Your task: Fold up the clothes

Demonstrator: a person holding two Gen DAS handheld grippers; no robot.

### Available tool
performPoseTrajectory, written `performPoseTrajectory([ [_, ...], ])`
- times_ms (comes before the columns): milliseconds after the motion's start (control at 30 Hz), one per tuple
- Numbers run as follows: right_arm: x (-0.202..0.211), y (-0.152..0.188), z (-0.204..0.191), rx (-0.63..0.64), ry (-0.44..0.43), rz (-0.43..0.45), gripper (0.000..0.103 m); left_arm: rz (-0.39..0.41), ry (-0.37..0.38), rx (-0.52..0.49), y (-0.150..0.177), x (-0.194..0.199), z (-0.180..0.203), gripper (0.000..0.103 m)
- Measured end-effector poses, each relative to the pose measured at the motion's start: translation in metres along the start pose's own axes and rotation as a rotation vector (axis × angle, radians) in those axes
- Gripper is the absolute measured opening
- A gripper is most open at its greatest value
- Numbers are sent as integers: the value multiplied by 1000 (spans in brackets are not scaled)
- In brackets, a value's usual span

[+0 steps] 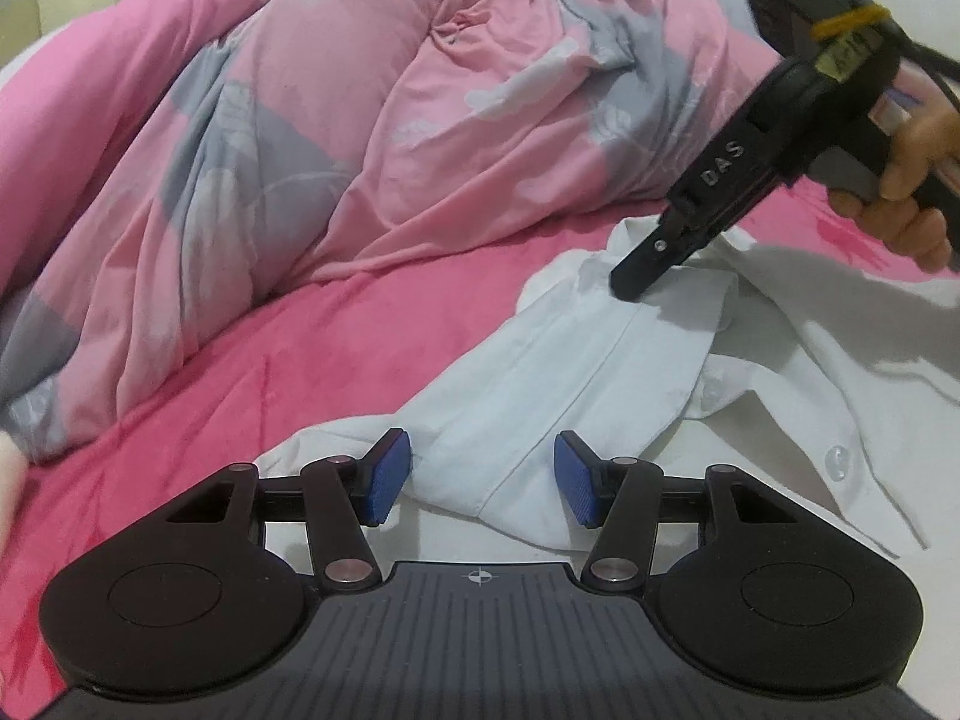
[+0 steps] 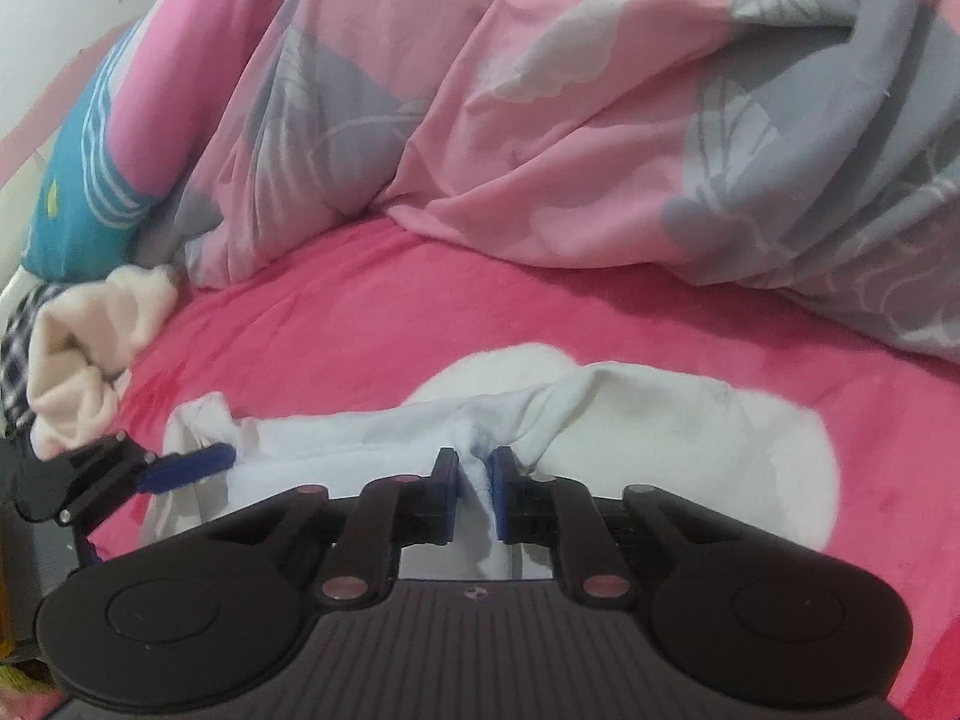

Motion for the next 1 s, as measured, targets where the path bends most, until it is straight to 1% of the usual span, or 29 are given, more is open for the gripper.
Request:
performPoseTrajectory([
  [33,6,-1,3,-11,15,11,33,6,6,14,-1,5,-1,54],
  [67,13,-2,5,-16,30,30,36,11,12,28,-1,9,-3,54],
  [133,32,-3,6,-3,55,89,37,43,38,59,-3,24,-6,55],
  [200,50,-3,4,32,61,135,36,63,42,73,-6,30,-8,55],
  [267,57,1,-5,86,53,149,32,83,46,87,-9,36,-9,55],
  [300,54,5,-11,115,50,139,29,75,41,87,-10,33,-9,55],
  [400,32,20,-28,200,50,92,28,-10,18,57,-5,12,-2,55],
  [467,12,32,-31,243,84,54,28,-81,-2,28,5,-5,1,56],
  [533,-5,41,-30,270,120,26,27,-93,3,49,4,-6,0,56],
  [633,12,33,-32,227,99,58,27,-109,11,81,3,-7,-1,55],
  [700,24,25,-35,219,65,95,27,-120,17,103,3,-8,-3,56],
  [733,23,23,-35,207,58,99,27,-125,20,114,2,-9,-3,56],
  [800,6,23,-29,160,68,64,27,-136,25,136,1,-9,-4,58],
  [867,-13,29,-19,87,75,6,26,-147,31,158,1,-10,-5,60],
  [900,-8,30,-16,50,66,10,26,-152,34,168,0,-10,-6,60],
  [933,9,27,-16,22,54,26,26,-146,13,177,-2,-7,-6,60],
  [1000,43,23,-16,-35,32,60,27,-119,4,197,-12,15,-7,60],
])
Point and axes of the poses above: each gripper's, at about its wrist camera, not at the fingertips, and x roughly against the way its jaws point, z to its right, y to its underside, the point moved 7 cm from there along -x, roughly the way its jaws point, and after that the axes turned 6 degrees about y, right-handed, at the moved point
